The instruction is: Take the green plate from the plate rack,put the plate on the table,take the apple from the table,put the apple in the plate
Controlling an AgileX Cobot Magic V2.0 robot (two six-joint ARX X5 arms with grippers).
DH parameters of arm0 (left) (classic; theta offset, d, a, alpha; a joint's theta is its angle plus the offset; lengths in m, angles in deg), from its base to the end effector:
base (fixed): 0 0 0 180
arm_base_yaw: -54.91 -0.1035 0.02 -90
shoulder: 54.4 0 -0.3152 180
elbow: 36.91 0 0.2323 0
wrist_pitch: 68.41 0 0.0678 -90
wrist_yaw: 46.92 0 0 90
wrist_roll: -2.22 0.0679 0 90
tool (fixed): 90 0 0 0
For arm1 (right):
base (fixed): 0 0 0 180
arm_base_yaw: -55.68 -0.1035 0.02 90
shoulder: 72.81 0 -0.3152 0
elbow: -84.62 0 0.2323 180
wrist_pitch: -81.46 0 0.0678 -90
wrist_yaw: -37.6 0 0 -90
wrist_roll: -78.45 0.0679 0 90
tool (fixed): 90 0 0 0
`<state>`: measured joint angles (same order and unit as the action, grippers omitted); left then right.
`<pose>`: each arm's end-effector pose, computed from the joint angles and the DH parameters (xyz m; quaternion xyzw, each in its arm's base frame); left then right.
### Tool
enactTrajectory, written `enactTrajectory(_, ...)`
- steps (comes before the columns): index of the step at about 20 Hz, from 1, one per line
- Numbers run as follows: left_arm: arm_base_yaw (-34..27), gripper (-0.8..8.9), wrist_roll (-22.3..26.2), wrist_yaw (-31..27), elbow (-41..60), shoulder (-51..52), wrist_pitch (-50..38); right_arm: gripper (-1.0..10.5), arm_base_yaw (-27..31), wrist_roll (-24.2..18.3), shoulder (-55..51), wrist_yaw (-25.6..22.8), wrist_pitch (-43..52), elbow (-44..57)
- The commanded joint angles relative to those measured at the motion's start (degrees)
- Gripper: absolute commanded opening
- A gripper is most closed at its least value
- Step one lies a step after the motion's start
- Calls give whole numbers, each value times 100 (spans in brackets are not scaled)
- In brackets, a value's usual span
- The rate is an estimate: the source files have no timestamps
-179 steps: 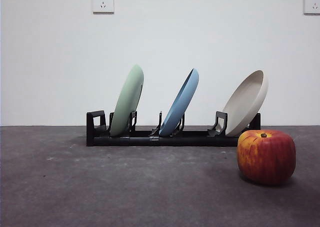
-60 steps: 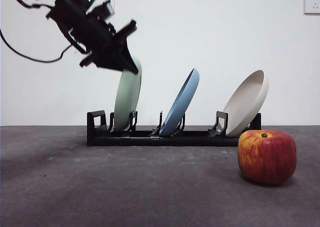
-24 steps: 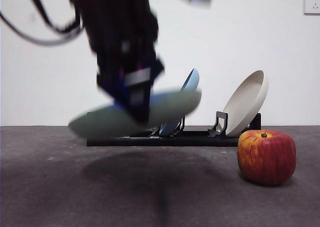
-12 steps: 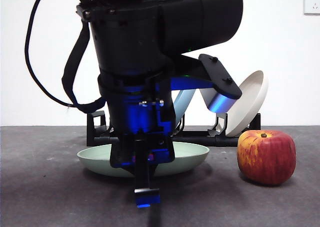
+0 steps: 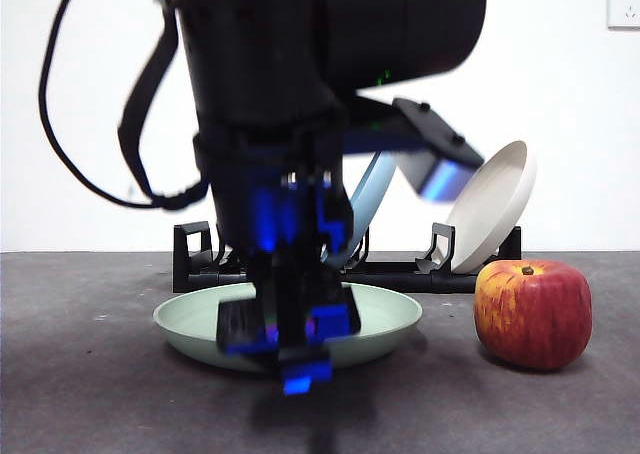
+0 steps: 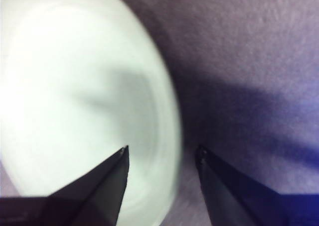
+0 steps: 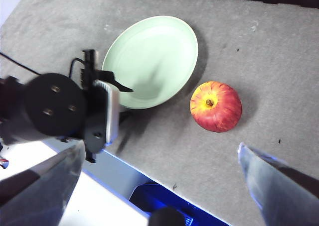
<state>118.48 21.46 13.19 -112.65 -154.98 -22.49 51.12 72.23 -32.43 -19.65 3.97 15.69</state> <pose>0.1774 -0.2808 0.1962 0.5461 0.3518 -0.2992 0.6989 0.0629 0.0419 0.3245 0.0539 0.3854 0.3125 0.8666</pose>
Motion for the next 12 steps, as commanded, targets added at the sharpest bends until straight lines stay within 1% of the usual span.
enactTrajectory(1, 20, 241, -365, 31, -254, 358, 225, 627, -17, 22, 74, -4, 37, -15)
enactTrajectory(2, 20, 282, -481, 39, -387, 511, 442, 627, -17, 20, 118, -4, 37, -15)
enactTrajectory(5, 20, 295, -844, 153, -813, 1027, 1180, 627, -17, 20, 306, -4, 160, -15)
enactTrajectory(7, 9, 293, -1102, 378, -1134, 1469, 1591, 627, -20, 24, 535, -7, 369, -15)
enactTrajectory(10, 9, 292, -1366, 887, -1639, 2109, 2046, 627, -149, 20, 1012, -48, 719, -15)
enactTrajectory(12, 9, 292, -1510, 1172, -2011, 2485, 2304, 628, -358, 11, 1423, -398, 975, -15)
